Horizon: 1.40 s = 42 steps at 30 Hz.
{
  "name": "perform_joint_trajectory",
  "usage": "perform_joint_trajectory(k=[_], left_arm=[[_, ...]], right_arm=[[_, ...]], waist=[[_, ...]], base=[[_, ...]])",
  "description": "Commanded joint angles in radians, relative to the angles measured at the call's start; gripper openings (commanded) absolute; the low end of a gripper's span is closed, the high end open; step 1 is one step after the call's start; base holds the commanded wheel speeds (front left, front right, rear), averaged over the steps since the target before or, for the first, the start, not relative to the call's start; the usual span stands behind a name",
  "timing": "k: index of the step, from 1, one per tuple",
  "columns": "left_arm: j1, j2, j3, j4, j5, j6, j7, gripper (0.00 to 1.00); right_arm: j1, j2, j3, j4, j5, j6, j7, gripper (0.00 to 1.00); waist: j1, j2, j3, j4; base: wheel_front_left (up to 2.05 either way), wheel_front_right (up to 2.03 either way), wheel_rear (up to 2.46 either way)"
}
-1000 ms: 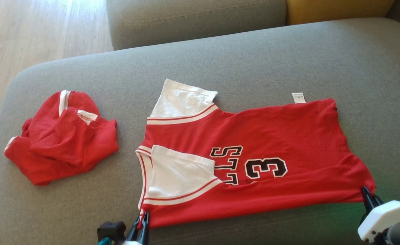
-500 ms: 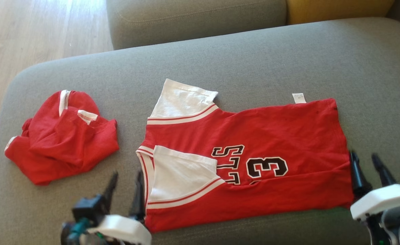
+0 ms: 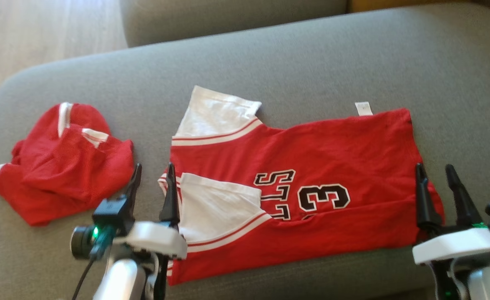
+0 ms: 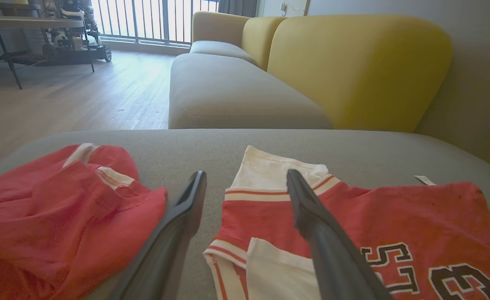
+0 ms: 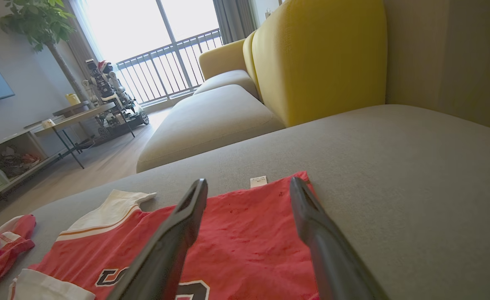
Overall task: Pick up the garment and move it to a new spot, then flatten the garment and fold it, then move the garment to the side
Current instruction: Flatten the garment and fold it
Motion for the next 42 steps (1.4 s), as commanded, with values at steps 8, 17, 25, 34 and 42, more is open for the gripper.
perform_joint_trajectory(k=[8, 17, 25, 34, 42], left_arm=[[-0.365, 0.032, 0.032, 0.266, 0.084, 0.005, 0.019, 1.0], [-0.735, 0.098, 0.005, 0.596, 0.144, -0.025, 0.163, 1.0], [-0.867, 0.135, -0.016, 0.752, 0.17, -0.037, 0.176, 1.0], [-0.944, 0.142, -0.037, 0.876, 0.173, -0.055, 0.151, 1.0], [-0.975, 0.105, -0.047, 0.936, 0.15, -0.081, 0.105, 0.0]], right_arm=[[-0.125, 0.03, 0.065, -0.081, -0.005, 0.0, -0.024, 1.0], [-0.225, 0.044, 0.149, -0.099, -0.003, 0.0, -0.032, 1.0], [-0.245, 0.044, 0.173, -0.096, 0.03, 0.0, -0.038, 1.0], [-0.241, 0.044, 0.161, -0.084, 0.046, 0.0, -0.04, 1.0], [-0.244, 0.044, 0.147, -0.069, 0.046, 0.0, -0.04, 1.0]], waist=[[0.0, 0.0, 0.184, -0.09], [0.0, 0.0, 0.329, -0.181], [0.0, 0.0, 0.363, -0.224], [0.0, 0.0, 0.369, -0.236], [0.0, 0.0, 0.364, -0.216]], base=[[0.0, 0.0, 0.0], [0.0, 0.0, 0.0], [0.0, 0.0, 0.0], [0.0, 0.0, 0.0], [0.0, 0.0, 0.0]])
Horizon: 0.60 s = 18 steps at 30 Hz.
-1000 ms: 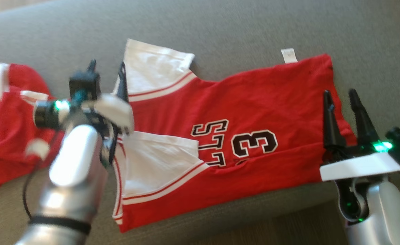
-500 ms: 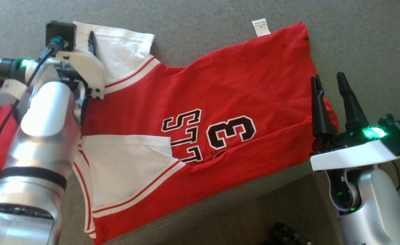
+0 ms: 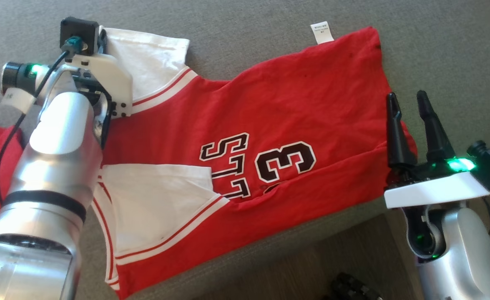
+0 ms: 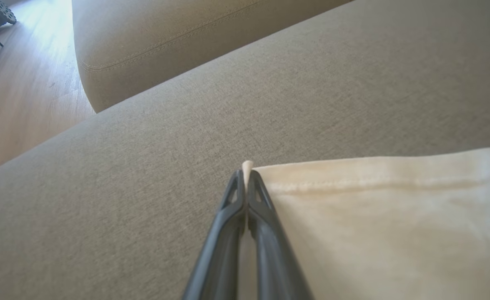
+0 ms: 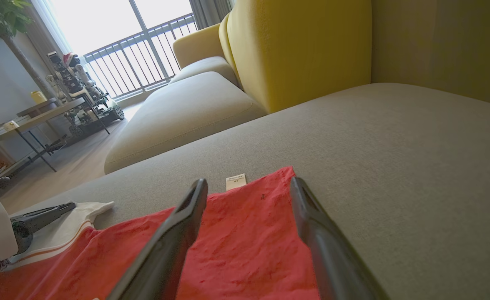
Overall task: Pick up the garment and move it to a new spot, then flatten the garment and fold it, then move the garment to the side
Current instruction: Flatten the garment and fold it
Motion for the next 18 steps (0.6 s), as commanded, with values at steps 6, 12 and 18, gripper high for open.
perform_joint_trajectory(k=[6, 12, 18], left_arm=[[0.004, -0.04, 0.058, -0.084, -0.082, -0.022, -0.108, 0.0], [0.119, -0.069, 0.031, -0.275, -0.099, -0.023, -0.125, 0.0], [0.247, -0.071, 0.0, -0.503, -0.099, -0.022, -0.125, 0.0]], right_arm=[[-0.04, 0.001, -0.07, 0.034, 0.041, 0.0, -0.009, 1.0], [-0.143, 0.001, -0.108, 0.125, 0.002, 0.0, 0.056, 1.0], [-0.273, -0.041, -0.179, 0.256, -0.085, 0.0, 0.136, 1.0]], waist=[[0.0, 0.0, -0.025, 0.058], [0.0, 0.0, -0.043, 0.12], [0.0, 0.0, -0.029, 0.171]], base=[[0.0, 0.0, 0.0], [0.0, 0.0, 0.0], [0.0, 0.0, 0.0]])
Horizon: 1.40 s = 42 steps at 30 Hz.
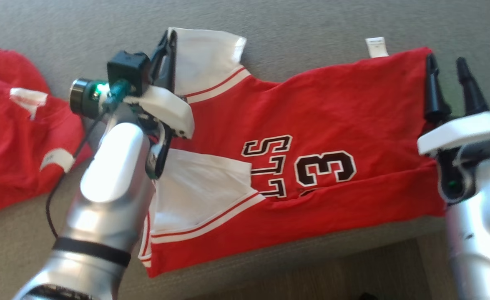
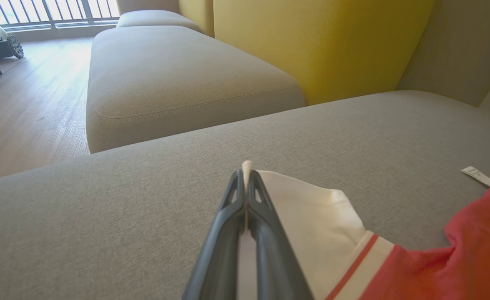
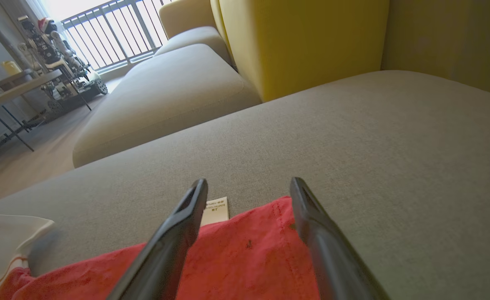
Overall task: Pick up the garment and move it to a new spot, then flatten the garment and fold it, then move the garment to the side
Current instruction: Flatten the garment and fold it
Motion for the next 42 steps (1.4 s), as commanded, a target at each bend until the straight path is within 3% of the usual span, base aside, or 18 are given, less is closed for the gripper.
perform_joint_trajectory(k=[1, 5, 12, 33, 34, 35, 42], left_arm=[[0.007, 0.025, 0.012, -0.078, 0.003, 0.003, -0.012, 0.0], [0.06, 0.025, 0.002, -0.179, -0.007, 0.014, -0.006, 0.0], [0.113, 0.028, -0.008, -0.286, -0.015, 0.034, 0.023, 0.0], [0.153, 0.06, -0.031, -0.413, -0.025, 0.053, 0.084, 0.0], [0.153, 0.061, -0.031, -0.414, -0.026, 0.055, 0.084, 0.0], [0.153, 0.062, -0.031, -0.415, -0.027, 0.056, 0.085, 0.0], [0.166, 0.055, -0.029, -0.415, -0.054, 0.059, 0.078, 0.0]], right_arm=[[-0.044, -0.038, 0.007, 0.015, -0.012, 0.0, 0.027, 1.0], [-0.099, -0.117, -0.027, 0.129, -0.054, 0.0, 0.055, 1.0], [-0.165, -0.168, -0.016, 0.251, -0.059, 0.0, 0.053, 1.0], [-0.318, -0.25, 0.123, 0.526, -0.075, 0.0, -0.006, 1.0], [-0.32, -0.251, 0.136, 0.534, -0.07, 0.0, -0.002, 0.96], [-0.322, -0.254, 0.148, 0.542, -0.066, 0.0, 0.0, 0.0], [-0.319, -0.273, 0.201, 0.572, -0.039, 0.0, -0.033, 0.0]], waist=[[0.0, 0.0, 0.01, 0.028], [0.0, 0.0, 0.026, 0.064], [0.0, 0.0, 0.047, 0.087], [0.0, 0.0, 0.087, 0.109], [0.0, 0.0, 0.087, 0.11], [0.0, 0.0, 0.086, 0.111], [0.0, 0.0, 0.062, 0.107]], base=[[0.0, 0.0, 0.0], [0.0, 0.0, 0.0], [0.0, 0.0, 0.0], [0.0, 0.0, 0.0], [0.0, 0.0, 0.0], [0.0, 0.0, 0.0], [0.0, 0.0, 0.0]])
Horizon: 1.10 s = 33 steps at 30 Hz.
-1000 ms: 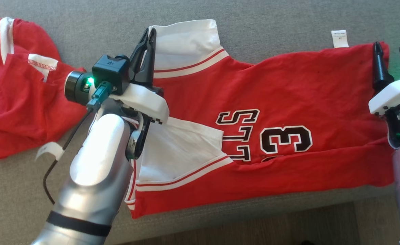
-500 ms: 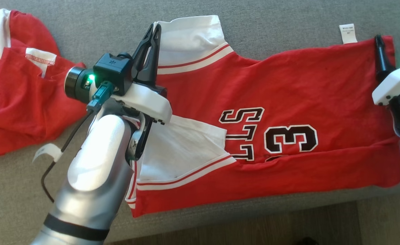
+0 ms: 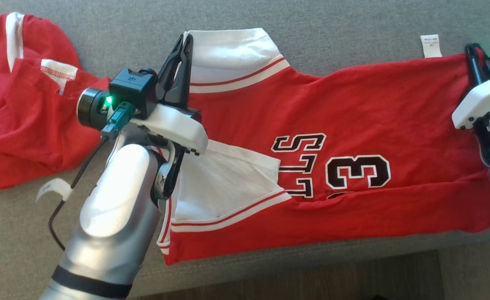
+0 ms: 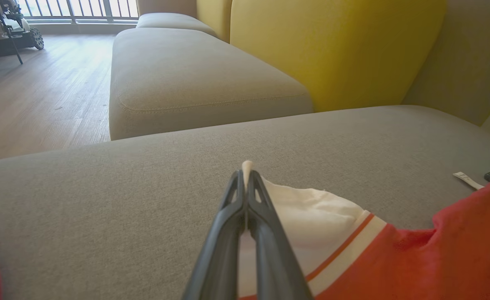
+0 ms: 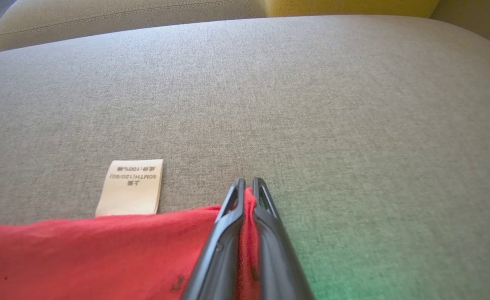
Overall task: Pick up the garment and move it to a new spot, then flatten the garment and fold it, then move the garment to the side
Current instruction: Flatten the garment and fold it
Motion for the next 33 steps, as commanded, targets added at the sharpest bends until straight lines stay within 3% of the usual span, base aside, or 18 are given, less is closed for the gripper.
perform_joint_trajectory(k=[1, 12, 25, 33], left_arm=[[0.006, 0.017, 0.026, -0.038, -0.005, 0.008, -0.007, 0.0], [0.064, 0.005, 0.038, -0.084, -0.049, 0.032, -0.046, 0.0], [0.185, 0.041, 0.059, -0.194, -0.069, 0.073, -0.044, 0.0], [0.291, 0.089, 0.015, -0.269, -0.051, 0.072, 0.001, 0.0]], right_arm=[[0.021, -0.018, 0.02, -0.008, 0.006, 0.0, -0.016, 0.0], [0.075, -0.04, 0.016, -0.031, 0.01, 0.0, -0.099, 0.0], [0.257, -0.042, -0.033, -0.259, 0.011, 0.0, -0.108, 0.0], [0.369, -0.051, -0.036, -0.348, 0.036, 0.0, -0.096, 0.0]], waist=[[0.0, 0.0, -0.011, -0.004], [0.0, 0.0, -0.106, -0.006], [0.0, 0.0, -0.19, 0.014], [0.0, 0.0, -0.235, 0.021]], base=[[0.0, 0.0, 0.0], [0.0, 0.0, 0.0], [0.0, 0.0, 0.0], [0.0, 0.0, 0.0]])
